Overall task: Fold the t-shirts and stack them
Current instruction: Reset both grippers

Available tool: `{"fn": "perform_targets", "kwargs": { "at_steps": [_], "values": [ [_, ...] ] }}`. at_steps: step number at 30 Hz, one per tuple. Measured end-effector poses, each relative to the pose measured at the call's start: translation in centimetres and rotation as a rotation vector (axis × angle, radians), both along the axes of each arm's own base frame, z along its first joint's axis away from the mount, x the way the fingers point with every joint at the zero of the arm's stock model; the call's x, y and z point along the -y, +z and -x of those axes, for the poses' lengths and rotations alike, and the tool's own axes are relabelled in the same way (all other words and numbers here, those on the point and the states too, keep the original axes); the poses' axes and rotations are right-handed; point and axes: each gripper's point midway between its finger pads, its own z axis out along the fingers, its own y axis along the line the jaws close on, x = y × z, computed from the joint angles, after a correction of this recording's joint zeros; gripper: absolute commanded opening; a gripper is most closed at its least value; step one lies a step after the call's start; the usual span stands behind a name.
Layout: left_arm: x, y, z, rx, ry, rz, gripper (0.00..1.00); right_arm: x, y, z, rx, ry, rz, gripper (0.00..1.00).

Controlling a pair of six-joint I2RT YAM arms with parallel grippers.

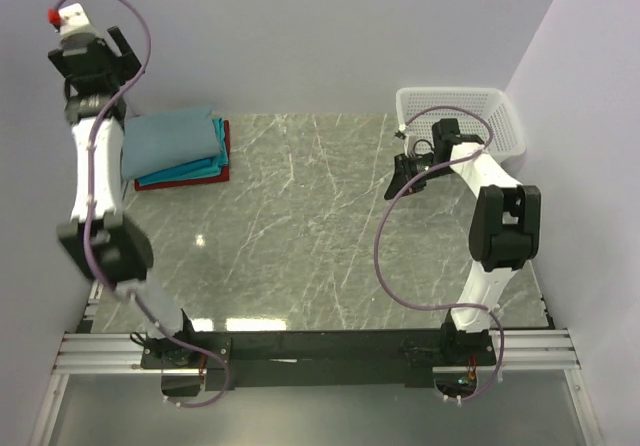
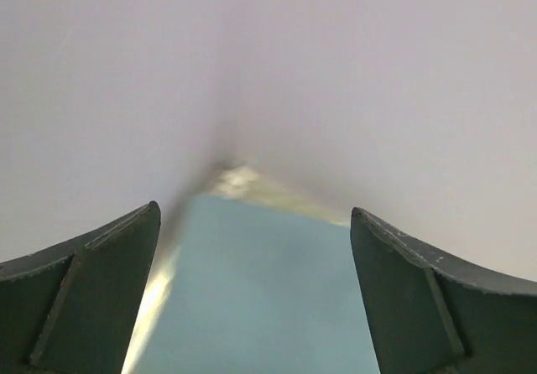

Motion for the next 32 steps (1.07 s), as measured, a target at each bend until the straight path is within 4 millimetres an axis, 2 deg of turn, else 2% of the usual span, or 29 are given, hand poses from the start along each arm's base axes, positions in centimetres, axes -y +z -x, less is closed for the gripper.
{"fn": "perform_targets", "kwargs": {
  "at_steps": [1,3,5,7,9,10,11,12,13,14,15,16,18,20,22,25,28,32],
  "values": [
    [2.0,2.0,1.4,0.055,-0.089,0.015,0.99,0.2,0.2,0.1,0.017,-0.002,0.013,0.20],
    [5.6,4.7,4.7,0.131,-0.241,0.047,0.99,0.5,1.1,0.1,0.062,-0.006,0.035,0.21],
    [9.5,6.1,7.6,0.194,-0.408,0.079,0.99,0.8,2.6,-0.1,0.132,-0.014,0.058,0.24],
    [13.0,5.4,10.4,0.210,-0.561,0.114,0.99,1.2,4.5,-0.2,0.211,-0.029,0.084,0.33],
    [15.6,3.2,12.6,0.198,-0.665,0.155,0.99,1.8,6.5,-0.4,0.303,-0.051,0.117,0.41],
    [16.6,1.0,13.8,0.168,-0.699,0.190,0.99,2.1,7.4,-0.4,0.346,-0.068,0.136,0.47],
    [17.2,-1.0,14.7,0.136,-0.713,0.217,0.99,2.5,8.2,-0.4,0.392,-0.088,0.159,0.50],
    [17.7,-3.1,15.8,0.104,-0.723,0.246,0.99,3.0,9.1,-0.4,0.439,-0.115,0.185,0.61],
    [18.2,-5.5,16.9,0.067,-0.728,0.280,0.99,3.5,9.8,-0.2,0.482,-0.150,0.210,0.65],
    [18.6,-7.1,17.7,0.047,-0.729,0.300,0.99,4.1,10.5,0.2,0.527,-0.191,0.236,0.77],
    [18.8,-8.7,18.6,0.024,-0.727,0.320,0.99,4.8,10.9,0.5,0.561,-0.230,0.263,0.82],
    [19.1,-10.3,19.5,0.006,-0.723,0.335,0.99,5.6,11.4,1.0,0.608,-0.280,0.296,0.83],
    [19.4,-12.0,20.8,-0.016,-0.717,0.348,0.99,7.5,12.6,1.9,0.694,-0.404,0.354,0.84],
    [19.3,-12.7,21.4,-0.026,-0.699,0.343,0.99,9.3,14.3,2.6,0.781,-0.550,0.381,0.84],
    [18.9,-12.6,21.5,-0.021,-0.671,0.322,0.99,10.6,15.3,3.3,0.848,-0.665,0.383,0.85],
    [18.5,-12.4,21.8,0.000,-0.646,0.288,0.99,12.0,15.7,4.2,0.897,-0.792,0.371,0.86],
    [18.4,-12.2,22.2,0.011,-0.639,0.276,0.99,12.7,15.3,4.5,0.911,-0.864,0.360,0.86],
    [18.8,-11.8,22.6,0.025,-0.642,0.248,0.99,13.3,13.6,4.8,0.884,-0.918,0.361,0.87]
  ]
}}
